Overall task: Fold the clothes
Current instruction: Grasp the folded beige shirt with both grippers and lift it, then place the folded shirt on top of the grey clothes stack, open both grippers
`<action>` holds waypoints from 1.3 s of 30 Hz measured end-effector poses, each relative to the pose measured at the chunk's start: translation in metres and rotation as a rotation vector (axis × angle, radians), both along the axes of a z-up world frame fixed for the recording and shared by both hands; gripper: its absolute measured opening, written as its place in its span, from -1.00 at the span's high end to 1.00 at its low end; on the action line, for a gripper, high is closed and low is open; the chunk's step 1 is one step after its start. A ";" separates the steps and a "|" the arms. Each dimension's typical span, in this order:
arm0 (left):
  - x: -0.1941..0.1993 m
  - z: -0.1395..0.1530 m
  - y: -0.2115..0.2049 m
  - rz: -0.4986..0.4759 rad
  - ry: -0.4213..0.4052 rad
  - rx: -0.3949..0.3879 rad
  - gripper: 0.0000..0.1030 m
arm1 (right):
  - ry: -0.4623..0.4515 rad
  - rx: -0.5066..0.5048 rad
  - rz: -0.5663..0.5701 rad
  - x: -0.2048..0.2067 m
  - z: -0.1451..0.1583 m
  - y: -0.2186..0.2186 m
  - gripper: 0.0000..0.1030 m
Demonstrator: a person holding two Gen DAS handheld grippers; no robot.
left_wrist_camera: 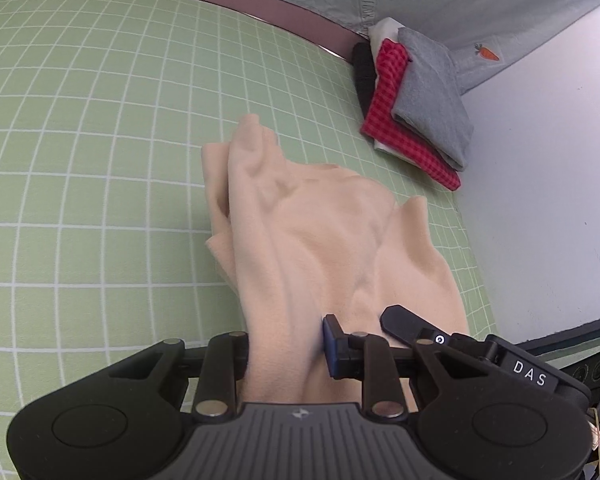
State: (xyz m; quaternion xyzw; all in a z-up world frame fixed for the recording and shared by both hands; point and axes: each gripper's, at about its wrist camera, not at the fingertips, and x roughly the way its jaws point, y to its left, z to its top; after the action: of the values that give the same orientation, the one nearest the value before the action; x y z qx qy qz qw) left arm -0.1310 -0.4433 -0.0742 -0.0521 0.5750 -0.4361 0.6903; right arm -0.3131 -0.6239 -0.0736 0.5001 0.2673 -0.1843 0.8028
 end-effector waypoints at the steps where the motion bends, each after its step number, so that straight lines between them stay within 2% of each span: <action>1: -0.002 0.002 -0.008 -0.012 -0.003 -0.007 0.47 | 0.000 -0.010 -0.012 -0.005 0.003 -0.005 0.43; 6: -0.012 0.012 -0.069 -0.058 -0.035 -0.032 0.47 | -0.029 -0.033 -0.066 -0.028 0.009 -0.045 0.43; 10: -0.023 0.017 -0.135 -0.044 -0.046 -0.059 0.48 | -0.051 -0.061 -0.080 -0.041 0.012 -0.106 0.44; 14: -0.028 0.037 -0.205 -0.034 -0.078 -0.144 0.48 | -0.079 -0.126 -0.069 -0.049 0.028 -0.178 0.44; 17: -0.019 0.067 -0.252 -0.022 -0.139 -0.211 0.48 | -0.135 -0.196 -0.066 -0.048 0.050 -0.230 0.44; 20: -0.008 0.098 -0.298 -0.010 -0.201 -0.278 0.48 | -0.204 -0.248 -0.059 -0.039 0.076 -0.282 0.44; 23: 0.021 0.129 -0.346 0.007 -0.281 -0.328 0.48 | -0.286 -0.299 -0.036 -0.012 0.102 -0.335 0.44; 26: 0.058 0.143 -0.395 0.001 -0.362 -0.364 0.42 | -0.360 -0.351 -0.032 0.022 0.117 -0.382 0.43; 27: 0.070 0.142 -0.411 0.006 -0.402 -0.357 0.32 | -0.378 -0.367 -0.039 0.034 0.116 -0.398 0.41; 28: 0.079 0.134 -0.424 0.025 -0.425 -0.313 0.15 | -0.390 -0.382 -0.049 0.048 0.112 -0.412 0.38; 29: 0.089 0.125 -0.437 0.045 -0.445 -0.267 0.04 | -0.379 -0.393 -0.065 0.062 0.105 -0.426 0.21; 30: 0.098 0.116 -0.450 0.065 -0.466 -0.220 -0.12 | -0.340 -0.398 -0.089 0.076 0.095 -0.438 -0.07; 32: 0.113 0.082 -0.471 0.082 -0.486 -0.086 -0.13 | -0.198 -0.410 -0.126 0.106 0.065 -0.458 -0.25; 33: 0.118 0.064 -0.477 0.070 -0.482 -0.031 -0.16 | -0.116 -0.415 -0.131 0.120 0.049 -0.465 -0.25; 34: 0.121 0.056 -0.474 0.081 -0.470 -0.036 -0.35 | -0.064 -0.420 -0.126 0.129 0.035 -0.467 -0.25; 36: 0.125 0.040 -0.466 0.107 -0.445 -0.055 -0.60 | -0.029 -0.429 -0.134 0.135 0.014 -0.467 -0.39; 38: 0.131 0.035 -0.459 0.124 -0.406 -0.077 -0.70 | -0.024 -0.457 -0.138 0.132 0.008 -0.462 -0.44; 39: 0.133 0.034 -0.456 0.129 -0.402 -0.080 -0.71 | -0.018 -0.475 -0.143 0.129 0.009 -0.458 -0.57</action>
State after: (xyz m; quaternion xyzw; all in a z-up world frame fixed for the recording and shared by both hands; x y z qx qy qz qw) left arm 0.0017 -0.8994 -0.0397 -0.0279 0.4036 -0.4152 0.8148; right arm -0.1839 -1.0819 -0.0651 0.3165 0.1731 -0.2936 0.8852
